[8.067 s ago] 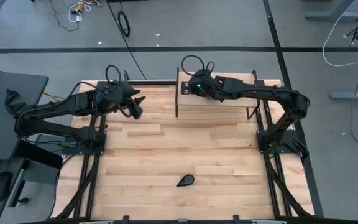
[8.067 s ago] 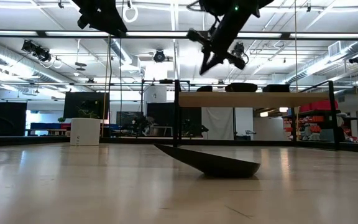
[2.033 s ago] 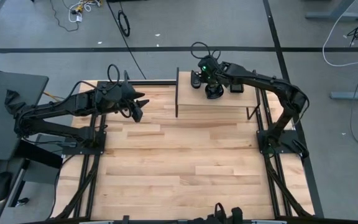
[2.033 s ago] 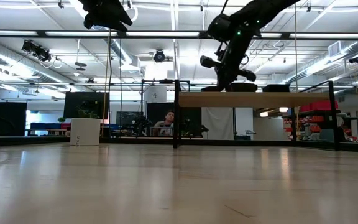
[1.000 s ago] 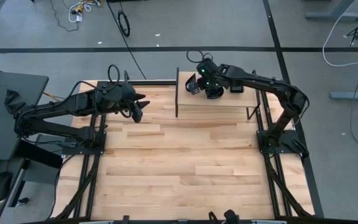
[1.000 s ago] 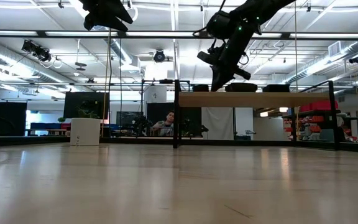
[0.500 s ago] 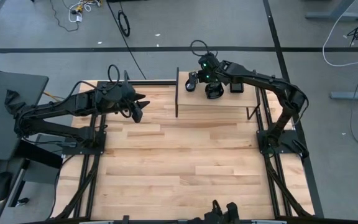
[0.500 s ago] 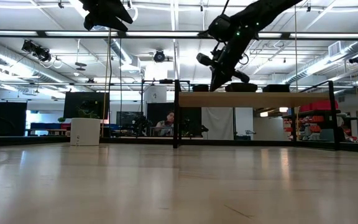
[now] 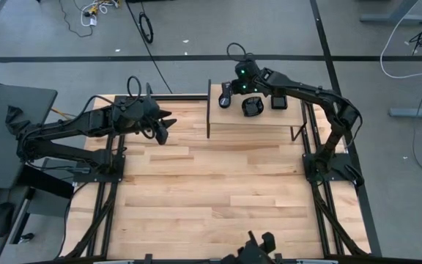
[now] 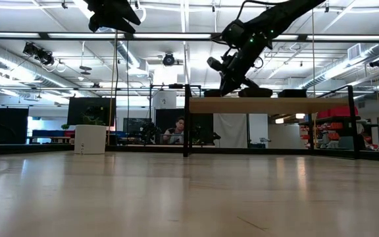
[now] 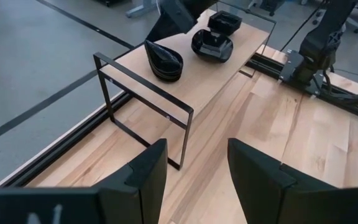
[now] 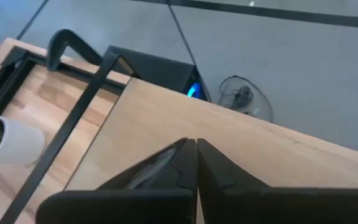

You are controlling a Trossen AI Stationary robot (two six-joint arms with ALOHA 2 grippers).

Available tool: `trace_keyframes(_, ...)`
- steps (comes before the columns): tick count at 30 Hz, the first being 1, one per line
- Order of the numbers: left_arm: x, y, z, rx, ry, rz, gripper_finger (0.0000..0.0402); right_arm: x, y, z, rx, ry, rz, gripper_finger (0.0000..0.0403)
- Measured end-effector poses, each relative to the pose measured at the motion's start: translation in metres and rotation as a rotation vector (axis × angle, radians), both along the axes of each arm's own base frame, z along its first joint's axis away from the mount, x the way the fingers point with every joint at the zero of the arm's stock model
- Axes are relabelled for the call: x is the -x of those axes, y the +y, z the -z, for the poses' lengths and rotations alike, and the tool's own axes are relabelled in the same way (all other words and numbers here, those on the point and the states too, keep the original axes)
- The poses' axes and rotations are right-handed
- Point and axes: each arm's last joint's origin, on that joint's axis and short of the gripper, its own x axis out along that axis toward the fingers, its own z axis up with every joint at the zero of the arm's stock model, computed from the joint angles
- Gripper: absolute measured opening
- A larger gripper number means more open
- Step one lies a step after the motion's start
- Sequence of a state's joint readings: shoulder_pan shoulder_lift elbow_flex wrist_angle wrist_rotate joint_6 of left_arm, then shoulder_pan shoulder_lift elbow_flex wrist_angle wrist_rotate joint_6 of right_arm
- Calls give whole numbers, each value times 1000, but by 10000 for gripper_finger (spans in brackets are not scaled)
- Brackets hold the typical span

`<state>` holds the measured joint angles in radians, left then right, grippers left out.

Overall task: Pick & Place Mini shaped plates
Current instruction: Stack the drop-shaped plate on top of the drop-shaped plate on the shelf

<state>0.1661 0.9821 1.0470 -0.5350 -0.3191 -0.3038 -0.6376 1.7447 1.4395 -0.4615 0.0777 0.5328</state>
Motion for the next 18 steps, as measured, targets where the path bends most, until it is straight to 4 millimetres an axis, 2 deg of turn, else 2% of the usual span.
trace_keyframes(11,0,1,-1,-11,-10,-19,174,-2,4,1,-33,-2,-80,2)
trace_keyframes(18,0,1,-1,-10,-13,-19,174,-8,17,3,-65,13,-131,2)
